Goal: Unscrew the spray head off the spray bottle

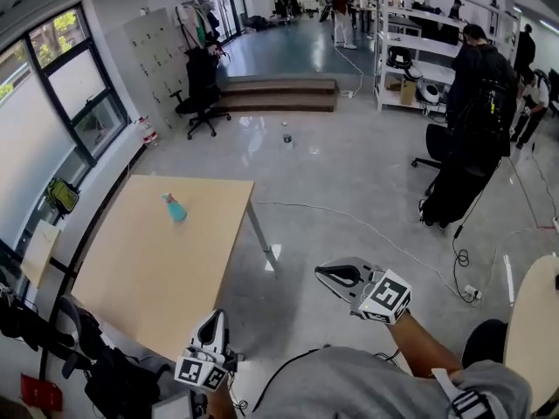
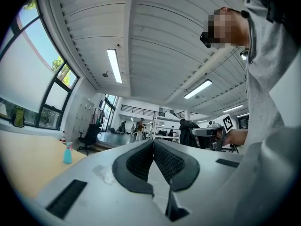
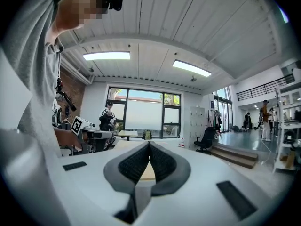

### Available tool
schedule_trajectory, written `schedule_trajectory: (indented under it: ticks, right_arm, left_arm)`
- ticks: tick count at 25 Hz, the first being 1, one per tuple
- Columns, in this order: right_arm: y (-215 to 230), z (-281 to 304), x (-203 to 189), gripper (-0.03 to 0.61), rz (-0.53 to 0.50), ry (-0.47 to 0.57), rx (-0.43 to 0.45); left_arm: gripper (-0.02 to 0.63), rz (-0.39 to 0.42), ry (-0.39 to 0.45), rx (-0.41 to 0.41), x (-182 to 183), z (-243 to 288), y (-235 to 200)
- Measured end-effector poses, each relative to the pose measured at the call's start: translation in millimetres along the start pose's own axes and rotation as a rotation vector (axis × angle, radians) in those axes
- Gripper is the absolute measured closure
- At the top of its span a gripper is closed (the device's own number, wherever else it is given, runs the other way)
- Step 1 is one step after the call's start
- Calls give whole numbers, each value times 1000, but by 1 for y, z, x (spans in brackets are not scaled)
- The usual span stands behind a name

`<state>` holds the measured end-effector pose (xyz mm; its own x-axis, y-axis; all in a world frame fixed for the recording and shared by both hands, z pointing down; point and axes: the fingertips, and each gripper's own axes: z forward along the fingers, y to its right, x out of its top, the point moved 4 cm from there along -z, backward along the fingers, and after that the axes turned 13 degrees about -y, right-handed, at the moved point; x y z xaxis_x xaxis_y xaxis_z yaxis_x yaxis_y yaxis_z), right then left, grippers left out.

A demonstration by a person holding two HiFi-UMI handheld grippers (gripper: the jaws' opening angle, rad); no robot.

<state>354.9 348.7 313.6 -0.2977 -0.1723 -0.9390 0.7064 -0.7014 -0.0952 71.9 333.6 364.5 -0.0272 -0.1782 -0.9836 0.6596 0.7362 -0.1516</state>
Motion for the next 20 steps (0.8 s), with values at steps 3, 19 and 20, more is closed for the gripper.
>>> schedule_trajectory:
  ticks: [3,19,20]
  right_arm:
    - [34,-4,0,573,-16,25,39]
    - [117,142,8,573,10,27,120]
    - [121,158,12,573,7,25,115]
  left_arm:
    - [609,15,18,38,9,29,5]
    - [609,14,7,179,28,80,-145]
    - [609,8,12,179,28,84,-164]
